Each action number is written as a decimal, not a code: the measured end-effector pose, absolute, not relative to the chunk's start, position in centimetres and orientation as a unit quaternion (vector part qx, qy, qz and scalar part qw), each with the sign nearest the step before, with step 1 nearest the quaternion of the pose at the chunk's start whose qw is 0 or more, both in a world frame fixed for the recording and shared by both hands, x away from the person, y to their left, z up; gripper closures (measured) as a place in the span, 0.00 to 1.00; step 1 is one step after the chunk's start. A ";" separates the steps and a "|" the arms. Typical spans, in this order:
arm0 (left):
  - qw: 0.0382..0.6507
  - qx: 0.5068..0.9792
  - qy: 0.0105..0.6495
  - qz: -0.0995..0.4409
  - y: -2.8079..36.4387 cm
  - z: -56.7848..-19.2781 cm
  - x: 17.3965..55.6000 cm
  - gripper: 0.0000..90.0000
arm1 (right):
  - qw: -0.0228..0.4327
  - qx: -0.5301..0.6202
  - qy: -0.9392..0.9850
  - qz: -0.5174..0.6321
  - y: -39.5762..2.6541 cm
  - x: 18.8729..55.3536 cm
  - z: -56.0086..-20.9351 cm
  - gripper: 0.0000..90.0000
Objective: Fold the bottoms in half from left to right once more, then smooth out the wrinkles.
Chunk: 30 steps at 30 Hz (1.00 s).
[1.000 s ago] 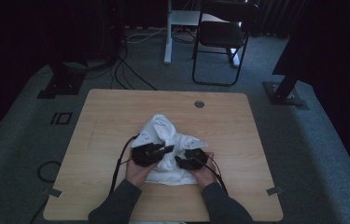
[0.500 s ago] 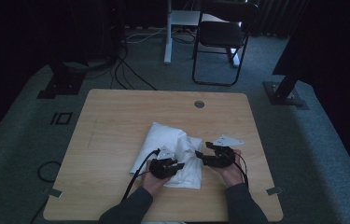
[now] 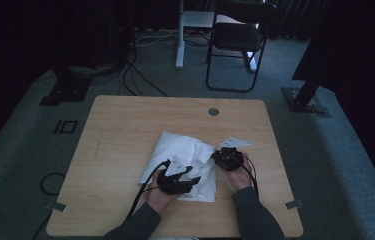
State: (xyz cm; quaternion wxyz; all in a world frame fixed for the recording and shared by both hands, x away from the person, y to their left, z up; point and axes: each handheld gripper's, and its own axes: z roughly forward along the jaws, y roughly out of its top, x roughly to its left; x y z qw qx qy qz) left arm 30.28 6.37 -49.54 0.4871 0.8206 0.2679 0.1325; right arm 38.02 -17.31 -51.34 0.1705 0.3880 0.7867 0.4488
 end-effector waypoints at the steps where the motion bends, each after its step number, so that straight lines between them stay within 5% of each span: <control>1: 0.497 0.815 0.260 0.141 6.8 -48.5 30.1 0.55 | 0.170 0.391 0.787 0.447 -17.5 38.1 -51.5 0.95; 4: 0.508 0.799 0.269 0.180 8.5 -46.1 30.6 0.54 | 0.166 0.395 0.786 0.446 -17.9 38.2 -52.0 0.94; 7: 0.478 0.786 0.331 0.209 11.0 -45.3 33.4 0.64 | 0.166 0.397 0.786 0.444 -18.0 38.4 -52.2 0.94; 13: 0.454 0.787 0.398 0.125 13.2 -48.6 37.6 0.74 | 0.164 0.397 0.790 0.437 -17.9 39.1 -52.4 0.94; 20: 0.404 0.807 0.414 0.121 11.3 -51.9 37.0 0.74 | 0.164 0.404 0.792 0.427 -17.9 40.1 -52.7 0.93; 26: 0.394 0.795 0.434 0.157 10.6 -52.8 36.4 0.77 | 0.175 0.413 0.786 0.425 -18.7 40.0 -51.7 0.64; 30: 0.386 0.792 0.441 0.172 10.3 -52.9 36.5 0.78 | 0.202 0.408 0.777 0.434 -19.7 38.8 -49.7 0.61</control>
